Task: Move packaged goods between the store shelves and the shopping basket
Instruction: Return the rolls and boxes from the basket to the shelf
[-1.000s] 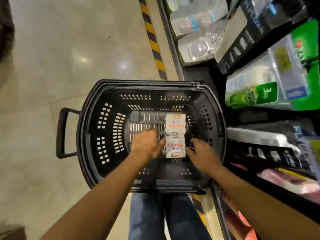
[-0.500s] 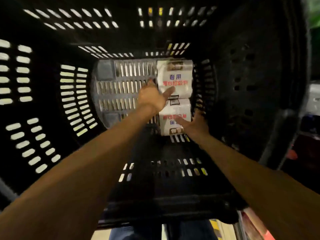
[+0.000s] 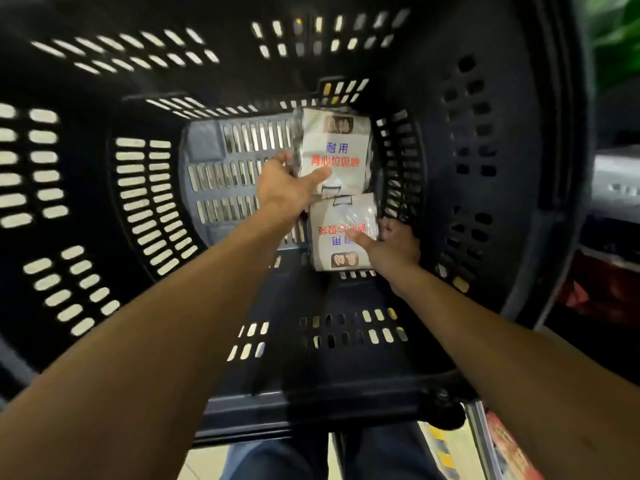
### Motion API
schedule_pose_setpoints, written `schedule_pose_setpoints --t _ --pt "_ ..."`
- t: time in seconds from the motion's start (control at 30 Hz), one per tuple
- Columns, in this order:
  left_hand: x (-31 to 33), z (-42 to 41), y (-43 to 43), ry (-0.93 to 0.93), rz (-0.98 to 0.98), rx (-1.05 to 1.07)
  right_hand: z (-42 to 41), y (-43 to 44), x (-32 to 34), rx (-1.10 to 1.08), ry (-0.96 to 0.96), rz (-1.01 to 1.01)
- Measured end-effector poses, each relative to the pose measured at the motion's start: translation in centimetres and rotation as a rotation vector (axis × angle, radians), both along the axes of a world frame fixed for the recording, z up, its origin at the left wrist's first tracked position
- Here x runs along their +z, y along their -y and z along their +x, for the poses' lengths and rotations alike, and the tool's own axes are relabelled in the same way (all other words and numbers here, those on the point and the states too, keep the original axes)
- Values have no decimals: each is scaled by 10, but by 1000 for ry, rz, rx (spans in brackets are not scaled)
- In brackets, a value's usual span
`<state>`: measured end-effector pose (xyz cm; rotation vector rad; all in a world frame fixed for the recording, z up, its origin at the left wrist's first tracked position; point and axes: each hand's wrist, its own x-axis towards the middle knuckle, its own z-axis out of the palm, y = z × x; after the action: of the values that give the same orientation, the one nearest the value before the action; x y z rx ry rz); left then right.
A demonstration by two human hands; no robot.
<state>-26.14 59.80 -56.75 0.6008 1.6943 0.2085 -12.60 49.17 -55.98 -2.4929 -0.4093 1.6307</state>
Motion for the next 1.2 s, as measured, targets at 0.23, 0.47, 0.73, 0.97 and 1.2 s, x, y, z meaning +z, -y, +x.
schedule_pose_setpoints --t 0.23,0.47,0.73,0.97,1.2 --pt "84 -37 3 -34 -60 115 -1 -3 68 39 24 -10" --pt "215 -78 20 -21 -55 193 8 -26 178 8 48 73" --pt "372 -102 28 18 146 155 6 -60 326 -106 -87 353" --pt "479 -117 35 71 324 186 0 -71 433 -52 -158 532" --pt "538 -140 55 149 422 129 -17 -48 497 -46 -124 704"
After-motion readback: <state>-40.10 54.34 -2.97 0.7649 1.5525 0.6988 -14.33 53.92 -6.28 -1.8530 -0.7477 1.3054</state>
